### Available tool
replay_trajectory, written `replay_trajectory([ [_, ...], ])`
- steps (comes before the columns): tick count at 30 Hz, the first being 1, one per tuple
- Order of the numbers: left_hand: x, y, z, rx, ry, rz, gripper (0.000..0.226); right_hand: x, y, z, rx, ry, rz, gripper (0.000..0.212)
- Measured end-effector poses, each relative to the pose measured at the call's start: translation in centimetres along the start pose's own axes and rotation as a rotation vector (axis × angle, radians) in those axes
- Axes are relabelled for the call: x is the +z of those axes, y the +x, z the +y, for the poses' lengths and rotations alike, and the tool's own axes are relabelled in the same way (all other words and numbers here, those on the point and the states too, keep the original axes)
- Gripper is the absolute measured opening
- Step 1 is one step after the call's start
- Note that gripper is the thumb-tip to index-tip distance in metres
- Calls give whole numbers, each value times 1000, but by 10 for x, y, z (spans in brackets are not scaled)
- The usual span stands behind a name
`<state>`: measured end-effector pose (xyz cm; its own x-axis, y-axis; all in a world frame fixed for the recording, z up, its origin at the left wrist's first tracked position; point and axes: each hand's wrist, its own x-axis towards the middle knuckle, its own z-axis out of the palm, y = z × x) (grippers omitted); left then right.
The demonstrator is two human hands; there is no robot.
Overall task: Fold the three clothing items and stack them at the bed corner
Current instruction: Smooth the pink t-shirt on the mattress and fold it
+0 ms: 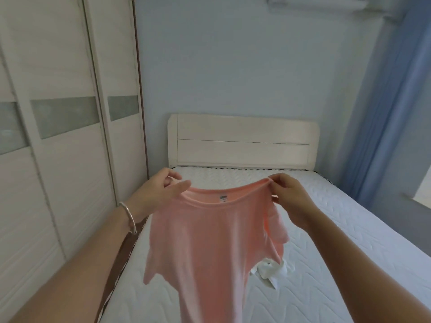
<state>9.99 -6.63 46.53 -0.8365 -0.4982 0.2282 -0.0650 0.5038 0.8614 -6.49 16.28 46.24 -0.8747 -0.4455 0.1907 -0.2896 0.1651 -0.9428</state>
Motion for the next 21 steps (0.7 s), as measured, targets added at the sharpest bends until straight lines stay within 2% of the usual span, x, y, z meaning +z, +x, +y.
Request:
replay_trajectory([
  [2,-6,-2,8,-19,-58,-91,37,-3,-2,-1,63,52,-33,17],
  [4,-9,-1,9,-27,11,-110,32,-3,-7,-2,48,-12,-40,20],
  [7,-12,5,2,39,383,-52,22,-3,-18,-5,-120,-304,-154,16],
  [10,-14,8,-8,112,498,39,22,-2,-20,-4,-199,-564,-240,15],
  [13,-15,6,-14,117,513,131,18,-3,-13,7,-216,-721,-79,9],
  [16,-11,-2,-15,118,467,160,15,-3,-14,20,-254,-832,152,15],
  [18,-10,-7,-17,122,441,185,15,-3,-18,23,-279,-837,261,17],
  [19,-11,-8,-18,116,428,199,16,-3,-19,24,-267,-765,268,16],
  [21,-15,-10,-20,96,381,225,20,-2,-22,23,-126,-356,147,11],
])
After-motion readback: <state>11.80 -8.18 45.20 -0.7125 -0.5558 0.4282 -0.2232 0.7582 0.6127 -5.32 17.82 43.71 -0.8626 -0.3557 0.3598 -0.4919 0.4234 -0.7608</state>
